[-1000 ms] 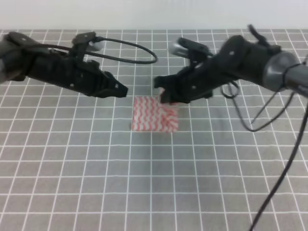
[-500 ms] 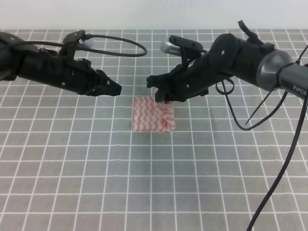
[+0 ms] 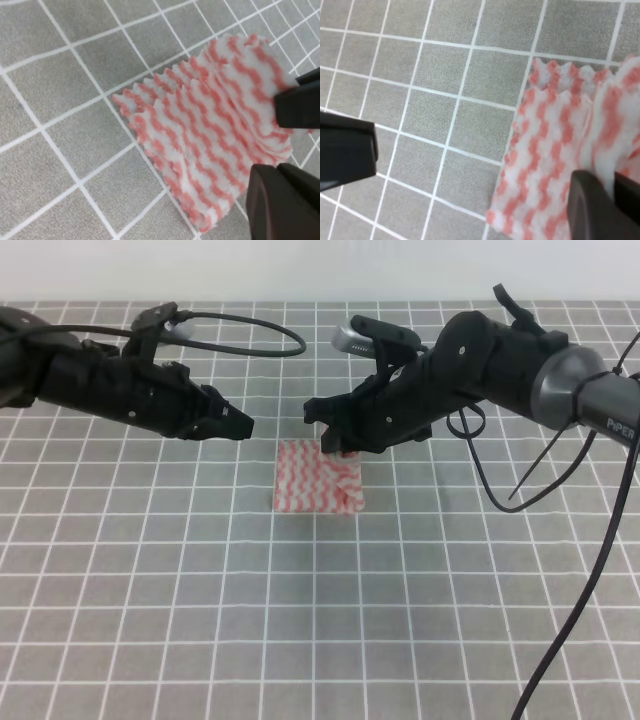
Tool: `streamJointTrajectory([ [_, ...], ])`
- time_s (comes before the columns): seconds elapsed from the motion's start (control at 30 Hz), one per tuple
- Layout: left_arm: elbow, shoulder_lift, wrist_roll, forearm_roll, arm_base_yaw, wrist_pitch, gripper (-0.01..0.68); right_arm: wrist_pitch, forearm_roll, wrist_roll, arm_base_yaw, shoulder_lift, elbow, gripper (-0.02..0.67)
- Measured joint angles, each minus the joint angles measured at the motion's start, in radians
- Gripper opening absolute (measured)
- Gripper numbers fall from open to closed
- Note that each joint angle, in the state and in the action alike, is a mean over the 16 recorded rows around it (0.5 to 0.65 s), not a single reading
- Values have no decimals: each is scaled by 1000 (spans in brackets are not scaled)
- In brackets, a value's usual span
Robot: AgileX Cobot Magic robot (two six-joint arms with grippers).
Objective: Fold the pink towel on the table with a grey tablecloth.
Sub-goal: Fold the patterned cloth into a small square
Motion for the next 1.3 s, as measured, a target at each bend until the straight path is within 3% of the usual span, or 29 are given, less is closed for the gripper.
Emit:
streamJointTrajectory([
  [0.47,0,2,6,3,-36,-35,-4,-1,11,0,0,7,-7,-12],
  [1.3,0,2,8,27,-39,-53,-4,23,27,-1,4,48,-39,-12],
])
